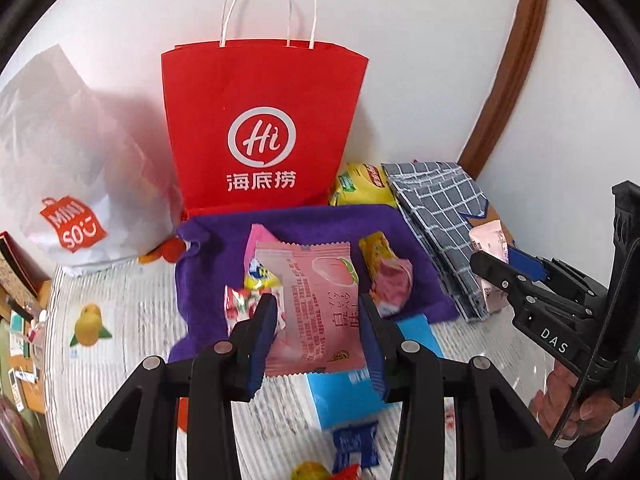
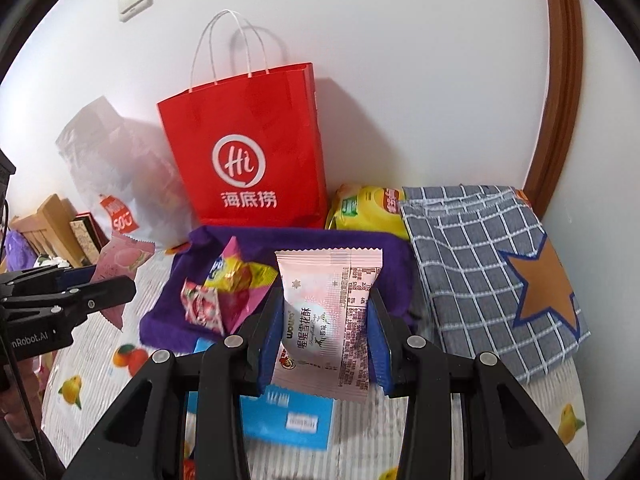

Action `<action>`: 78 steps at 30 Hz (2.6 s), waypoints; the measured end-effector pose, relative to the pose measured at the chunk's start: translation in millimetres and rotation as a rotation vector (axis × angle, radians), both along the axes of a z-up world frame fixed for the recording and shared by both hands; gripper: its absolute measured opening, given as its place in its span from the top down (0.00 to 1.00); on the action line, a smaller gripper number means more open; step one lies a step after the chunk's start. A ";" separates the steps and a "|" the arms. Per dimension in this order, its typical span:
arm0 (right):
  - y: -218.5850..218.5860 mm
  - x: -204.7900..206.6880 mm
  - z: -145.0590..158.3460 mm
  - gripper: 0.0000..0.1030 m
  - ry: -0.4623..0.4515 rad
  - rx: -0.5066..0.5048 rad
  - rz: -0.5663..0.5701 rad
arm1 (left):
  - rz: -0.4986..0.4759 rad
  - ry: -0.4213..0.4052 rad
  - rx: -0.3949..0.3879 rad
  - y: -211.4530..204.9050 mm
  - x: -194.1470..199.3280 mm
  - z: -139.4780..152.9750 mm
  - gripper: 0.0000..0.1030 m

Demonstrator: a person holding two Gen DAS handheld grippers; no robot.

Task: Organize snacks
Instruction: 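Carry pink candy onto towel with left tool while right tool carries wafer packet there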

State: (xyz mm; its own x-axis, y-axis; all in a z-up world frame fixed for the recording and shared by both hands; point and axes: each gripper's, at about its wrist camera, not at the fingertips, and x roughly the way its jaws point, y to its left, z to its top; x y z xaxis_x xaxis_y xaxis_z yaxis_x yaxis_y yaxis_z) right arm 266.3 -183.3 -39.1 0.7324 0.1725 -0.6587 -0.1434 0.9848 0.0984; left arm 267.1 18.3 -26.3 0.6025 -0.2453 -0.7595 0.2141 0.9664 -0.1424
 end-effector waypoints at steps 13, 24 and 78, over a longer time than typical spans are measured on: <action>17.9 83.1 -9.1 0.62 0.004 0.002 0.009 | 0.026 0.018 -0.035 9.4 66.5 -19.0 0.62; 34.3 114.3 -42.3 0.62 0.060 -0.035 0.060 | 0.078 0.067 -0.035 33.4 91.9 -51.7 0.62; 38.5 133.5 -79.4 0.61 0.199 -0.118 0.103 | 0.082 0.111 -0.037 32.1 100.7 -64.5 0.62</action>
